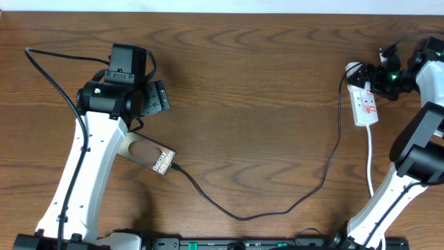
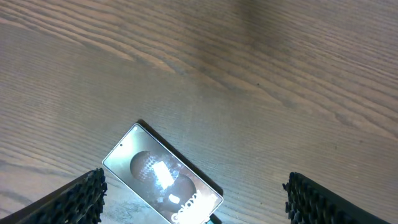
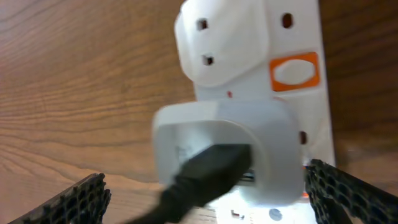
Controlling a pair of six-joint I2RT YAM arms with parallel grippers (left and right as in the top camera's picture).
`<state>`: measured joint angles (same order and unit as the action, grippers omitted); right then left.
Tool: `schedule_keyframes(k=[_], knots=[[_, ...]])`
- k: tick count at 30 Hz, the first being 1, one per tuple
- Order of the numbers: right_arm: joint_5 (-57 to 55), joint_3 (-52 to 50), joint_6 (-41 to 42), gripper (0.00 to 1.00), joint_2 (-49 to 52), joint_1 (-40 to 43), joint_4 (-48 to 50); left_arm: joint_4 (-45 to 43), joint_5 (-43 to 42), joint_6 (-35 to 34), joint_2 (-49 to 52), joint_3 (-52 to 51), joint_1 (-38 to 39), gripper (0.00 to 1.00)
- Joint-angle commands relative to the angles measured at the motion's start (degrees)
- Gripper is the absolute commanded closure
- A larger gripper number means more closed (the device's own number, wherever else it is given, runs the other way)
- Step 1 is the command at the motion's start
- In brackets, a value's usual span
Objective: Plug charger to phone and switch on socket
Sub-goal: 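Press the orange switch beside the plugged socket with the right gripper, then raise the right gripper away from the power strip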
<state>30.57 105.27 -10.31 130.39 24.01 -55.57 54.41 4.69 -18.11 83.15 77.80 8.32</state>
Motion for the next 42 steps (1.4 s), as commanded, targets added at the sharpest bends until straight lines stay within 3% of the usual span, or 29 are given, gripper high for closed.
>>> schedule_keyframes(k=[1, 18, 30, 36, 42], knots=[[6.82, -2.38, 2.6, 0.01, 2.38, -4.04, -1.55, 0.17, 0.92, 0.46, -0.04, 1.14, 0.13, 0.1], [7.17, -1.51, 3.02, 0.01, 2.36, -3.74, -2.25, 0.17, 0.92, 0.46, -0.04, 1.14, 0.13, 0.1], [-3.08, 9.2, 7.17, 0.01, -0.04, -0.13, -14.34, 0.17, 0.92, 0.46, -0.04, 1.14, 0.13, 0.1], [-7.58, 13.66, 9.31, 0.01, -6.62, 1.07, -19.8, 0.17, 0.92, 0.48, -0.04, 1.14, 0.13, 0.1], [-12.46, 13.7, 13.55, 0.01, -19.45, 0.13, -22.77, 0.17, 0.92, 0.48, -0.04, 1.14, 0.13, 0.1]])
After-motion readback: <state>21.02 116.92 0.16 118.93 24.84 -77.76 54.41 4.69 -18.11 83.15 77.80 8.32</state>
